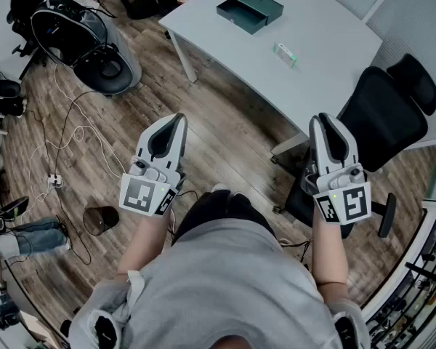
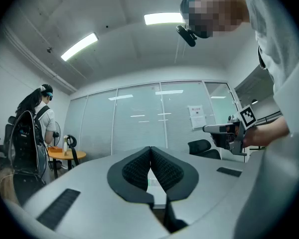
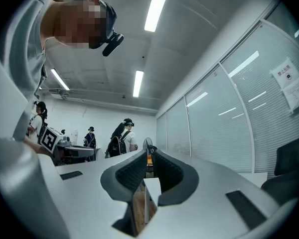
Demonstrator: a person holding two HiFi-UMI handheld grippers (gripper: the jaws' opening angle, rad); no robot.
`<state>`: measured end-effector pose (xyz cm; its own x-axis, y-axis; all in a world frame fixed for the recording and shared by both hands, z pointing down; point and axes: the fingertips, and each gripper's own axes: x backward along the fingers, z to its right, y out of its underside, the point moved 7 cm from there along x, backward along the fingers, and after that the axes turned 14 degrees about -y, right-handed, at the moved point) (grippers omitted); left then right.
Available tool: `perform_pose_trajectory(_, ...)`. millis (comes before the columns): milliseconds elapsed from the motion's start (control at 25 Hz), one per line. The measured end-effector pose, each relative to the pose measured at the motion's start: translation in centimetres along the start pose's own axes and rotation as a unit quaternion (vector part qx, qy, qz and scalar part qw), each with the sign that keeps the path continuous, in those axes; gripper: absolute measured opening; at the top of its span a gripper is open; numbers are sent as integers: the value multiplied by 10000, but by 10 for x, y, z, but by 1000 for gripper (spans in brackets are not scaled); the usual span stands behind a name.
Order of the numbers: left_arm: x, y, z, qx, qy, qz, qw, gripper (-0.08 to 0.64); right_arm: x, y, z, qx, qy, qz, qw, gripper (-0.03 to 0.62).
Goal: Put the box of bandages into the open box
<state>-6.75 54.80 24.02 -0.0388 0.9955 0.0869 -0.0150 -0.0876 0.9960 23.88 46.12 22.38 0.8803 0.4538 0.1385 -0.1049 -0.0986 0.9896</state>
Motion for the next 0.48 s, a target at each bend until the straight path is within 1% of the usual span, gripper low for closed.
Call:
perform_pose_trajectory(240,7,-2,17,122,44,-86,9999,20,16,-12,-19,19,-69,133,9999,77)
perform_pose_trajectory(480,-4,-7,35,43,-63,-9,10000,18,25,-28,-1,-11,-18,466,9989,77)
